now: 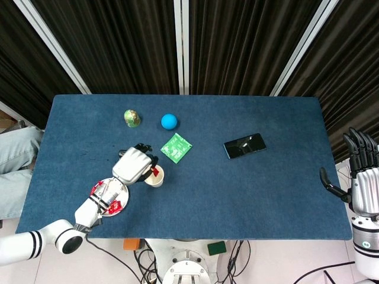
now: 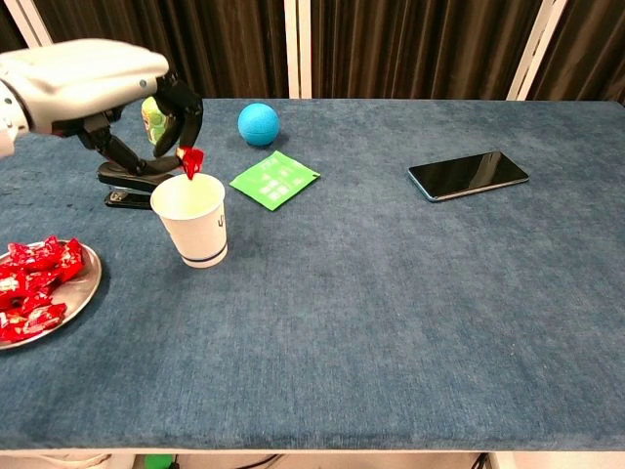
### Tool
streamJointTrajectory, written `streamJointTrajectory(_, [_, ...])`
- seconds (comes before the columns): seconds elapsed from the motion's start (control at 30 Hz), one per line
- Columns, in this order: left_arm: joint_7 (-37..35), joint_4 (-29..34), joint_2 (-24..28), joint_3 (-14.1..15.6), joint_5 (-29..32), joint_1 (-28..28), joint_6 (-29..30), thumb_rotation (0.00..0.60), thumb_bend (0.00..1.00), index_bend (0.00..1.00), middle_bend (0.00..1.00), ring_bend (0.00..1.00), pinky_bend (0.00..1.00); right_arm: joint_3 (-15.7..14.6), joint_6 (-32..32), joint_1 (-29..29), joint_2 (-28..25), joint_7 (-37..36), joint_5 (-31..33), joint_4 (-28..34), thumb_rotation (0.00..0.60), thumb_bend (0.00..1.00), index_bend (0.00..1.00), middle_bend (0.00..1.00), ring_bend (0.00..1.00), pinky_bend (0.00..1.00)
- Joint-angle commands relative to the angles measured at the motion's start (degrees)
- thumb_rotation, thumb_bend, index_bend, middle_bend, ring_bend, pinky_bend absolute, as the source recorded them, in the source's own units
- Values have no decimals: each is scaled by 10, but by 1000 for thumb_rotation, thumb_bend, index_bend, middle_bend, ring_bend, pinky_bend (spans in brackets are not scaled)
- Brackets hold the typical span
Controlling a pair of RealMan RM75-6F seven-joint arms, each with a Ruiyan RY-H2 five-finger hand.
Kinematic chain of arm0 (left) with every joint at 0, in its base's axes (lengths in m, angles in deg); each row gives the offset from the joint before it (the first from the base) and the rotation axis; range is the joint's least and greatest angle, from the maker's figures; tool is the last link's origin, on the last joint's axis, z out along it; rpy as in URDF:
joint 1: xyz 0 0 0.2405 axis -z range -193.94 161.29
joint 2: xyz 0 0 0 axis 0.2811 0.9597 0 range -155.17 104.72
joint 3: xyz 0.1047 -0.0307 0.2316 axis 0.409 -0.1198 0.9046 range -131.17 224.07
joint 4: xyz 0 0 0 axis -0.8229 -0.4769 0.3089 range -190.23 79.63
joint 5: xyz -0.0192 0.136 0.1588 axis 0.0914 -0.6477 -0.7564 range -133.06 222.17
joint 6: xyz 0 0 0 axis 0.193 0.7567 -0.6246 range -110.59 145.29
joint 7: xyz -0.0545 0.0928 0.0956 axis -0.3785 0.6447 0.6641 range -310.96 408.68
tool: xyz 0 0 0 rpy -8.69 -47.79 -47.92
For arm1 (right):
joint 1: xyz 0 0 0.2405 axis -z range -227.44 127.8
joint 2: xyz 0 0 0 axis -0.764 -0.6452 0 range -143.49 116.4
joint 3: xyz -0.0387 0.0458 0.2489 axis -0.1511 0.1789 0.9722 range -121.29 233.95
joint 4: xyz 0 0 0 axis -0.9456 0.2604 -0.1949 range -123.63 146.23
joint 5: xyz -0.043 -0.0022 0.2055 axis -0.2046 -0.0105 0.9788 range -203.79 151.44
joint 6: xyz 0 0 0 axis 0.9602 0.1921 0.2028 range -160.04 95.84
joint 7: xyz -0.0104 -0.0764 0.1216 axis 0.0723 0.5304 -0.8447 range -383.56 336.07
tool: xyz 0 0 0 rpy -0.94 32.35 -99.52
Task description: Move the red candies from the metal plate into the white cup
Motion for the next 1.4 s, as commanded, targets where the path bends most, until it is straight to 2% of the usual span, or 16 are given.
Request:
streamJointTrajectory(0.03, [8, -3, -3, 5, 2, 0, 4, 600, 379, 670, 640, 291, 315, 0, -1, 0, 2, -3, 2, -4, 600, 366, 0, 0, 0, 0])
streamJointTrajectory(0.33, [23, -2, -3, 18, 10, 3, 2, 600, 373, 555, 567, 280, 306, -1, -5, -2, 3, 0, 1, -4, 600, 364, 0, 0, 0, 0])
streamJointTrajectory(0.47, [19, -3, -1, 24, 5, 4, 3, 600, 364, 459, 498, 251, 304, -3, -6, -1, 3, 1, 1, -3, 600, 364, 0, 0, 0, 0])
streamJointTrajectory(0.63, [11, -1, 2, 28, -4, 4, 10, 600, 342, 361, 458, 239, 304, -3, -7, -1, 2, 2, -1, -3, 600, 365, 0, 0, 0, 0])
streamJointTrajectory(0.8, [10, 12, 15, 27, -3, -1, 23, 600, 317, 352, 436, 237, 305, -2, -7, -2, 1, 4, -2, 0, 600, 365, 0, 0, 0, 0])
streamJointTrajectory(0.97, [-2, 63, 68, 29, -17, -43, 96, 600, 283, 381, 431, 237, 306, 0, -4, -2, -5, 6, -3, 5, 600, 365, 0, 0, 0, 0])
streamJointTrajectory(1.1, [-10, 89, 118, 55, -13, -90, 134, 600, 266, 389, 430, 237, 307, 2, -2, -2, -8, 6, -3, 6, 600, 365, 0, 0, 0, 0])
streamJointTrajectory(1.2, [-24, 93, 144, 93, -11, -123, 136, 600, 266, 382, 421, 228, 310, 2, -4, -3, -5, 4, -2, 3, 600, 365, 0, 0, 0, 0])
streamJointTrajectory(1.27, [-37, 92, 151, 114, -12, -140, 135, 600, 265, 367, 372, 199, 310, 1, -6, -3, -3, 3, -2, 1, 600, 365, 0, 0, 0, 0])
streamJointTrajectory(1.4, [-80, 64, 139, 144, -26, -175, 147, 600, 248, 324, 183, 110, 306, -2, -8, -3, -1, 3, -3, -1, 600, 365, 0, 0, 0, 0])
